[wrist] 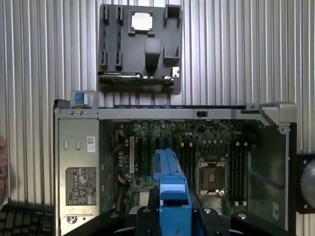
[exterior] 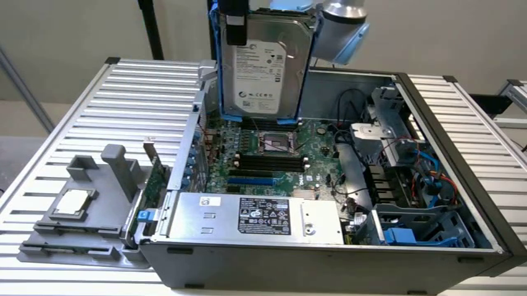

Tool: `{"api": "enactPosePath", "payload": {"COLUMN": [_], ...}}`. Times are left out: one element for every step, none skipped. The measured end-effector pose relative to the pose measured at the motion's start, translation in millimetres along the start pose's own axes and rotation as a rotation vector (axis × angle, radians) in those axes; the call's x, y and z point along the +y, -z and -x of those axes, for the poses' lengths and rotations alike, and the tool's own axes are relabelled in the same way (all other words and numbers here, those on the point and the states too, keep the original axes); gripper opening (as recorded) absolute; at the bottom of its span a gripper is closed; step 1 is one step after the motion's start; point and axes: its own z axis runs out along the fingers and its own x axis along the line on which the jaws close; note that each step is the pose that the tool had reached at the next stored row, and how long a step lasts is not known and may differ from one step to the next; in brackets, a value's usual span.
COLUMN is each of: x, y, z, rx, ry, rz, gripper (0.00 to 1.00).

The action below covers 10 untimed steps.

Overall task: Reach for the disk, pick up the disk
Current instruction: 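Pick up the disk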

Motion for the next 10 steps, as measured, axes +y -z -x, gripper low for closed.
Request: {"api": "enactPosePath", "payload": {"x": [-4.5, -9.2, -13.7, -18.3, -22.9, -27.4, -32.1, -36.6, -41.1, -45.7], "y": [0.0, 0.0, -0.1, 0.0, -0.1, -0.1, 0.0, -0.1, -0.1, -0.1], "z": [-1.1, -2.3, -3.4, -4.4, -5.6, -6.7, -7.8, -8.9, -10.0, -11.1], "rx": [0.0, 0.0, 0.0, 0.0001, -0.0001, 0.0, 0.0, 0.0, 0.0, 0.0], "ry": [0.0, 0.0, 0.0, 0.0, 0.0, 0.0, 0.0, 0.0, 0.0, 0.0], "rz": [0.0, 0.0, 0.0, 0.0, 0.0, 0.0, 0.0001, 0.0, 0.0001, 0.0001], "gripper": [0.33, 0.33, 0.33, 0.33, 0.33, 0.33, 0.33, 0.33, 0.33, 0.33]}}
